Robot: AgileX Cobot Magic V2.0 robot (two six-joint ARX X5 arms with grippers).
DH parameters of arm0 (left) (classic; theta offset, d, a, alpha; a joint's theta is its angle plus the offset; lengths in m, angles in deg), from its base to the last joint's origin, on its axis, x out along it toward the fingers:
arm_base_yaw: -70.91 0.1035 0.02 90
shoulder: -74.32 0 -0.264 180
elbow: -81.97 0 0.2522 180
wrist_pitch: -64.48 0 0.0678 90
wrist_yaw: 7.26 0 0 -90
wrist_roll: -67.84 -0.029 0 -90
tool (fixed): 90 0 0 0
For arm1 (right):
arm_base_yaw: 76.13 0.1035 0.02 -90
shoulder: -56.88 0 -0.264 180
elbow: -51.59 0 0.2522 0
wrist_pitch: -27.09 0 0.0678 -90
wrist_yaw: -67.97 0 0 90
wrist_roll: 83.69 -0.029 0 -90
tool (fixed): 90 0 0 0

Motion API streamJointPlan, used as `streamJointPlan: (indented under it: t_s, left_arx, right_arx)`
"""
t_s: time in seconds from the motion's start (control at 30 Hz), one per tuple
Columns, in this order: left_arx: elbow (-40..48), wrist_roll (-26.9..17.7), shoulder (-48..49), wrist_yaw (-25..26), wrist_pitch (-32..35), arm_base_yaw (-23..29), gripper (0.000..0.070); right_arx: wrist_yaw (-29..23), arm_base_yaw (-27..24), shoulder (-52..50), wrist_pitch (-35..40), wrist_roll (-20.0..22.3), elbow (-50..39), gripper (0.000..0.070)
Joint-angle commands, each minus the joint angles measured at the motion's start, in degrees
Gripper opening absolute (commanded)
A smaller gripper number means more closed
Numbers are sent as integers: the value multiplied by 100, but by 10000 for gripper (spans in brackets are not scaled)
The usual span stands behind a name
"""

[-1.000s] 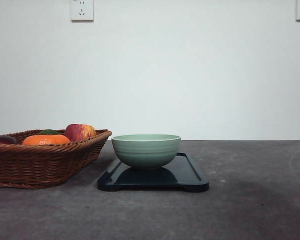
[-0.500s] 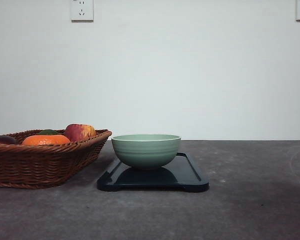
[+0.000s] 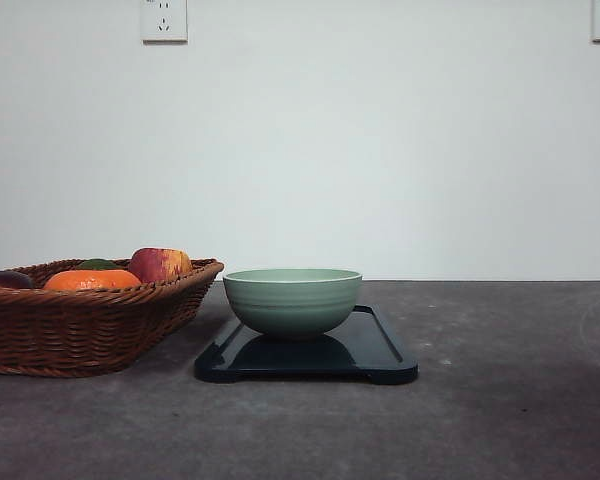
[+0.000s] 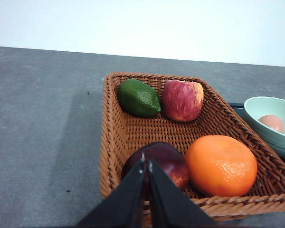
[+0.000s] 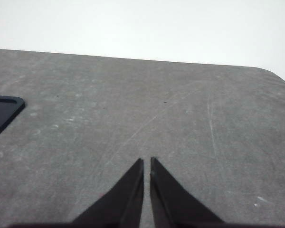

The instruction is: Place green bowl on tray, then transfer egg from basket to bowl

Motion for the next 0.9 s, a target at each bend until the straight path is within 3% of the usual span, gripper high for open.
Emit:
streamJointPlan:
  t_s: [0.0, 0.87]
  left_arx:
    - [105, 4, 11, -17, 61, 4, 0]
    - [105, 4, 11, -17, 61, 4, 0]
  right_arx:
    - [-2, 13, -4, 72, -96, -24, 17]
    - [-2, 13, -4, 72, -96, -24, 17]
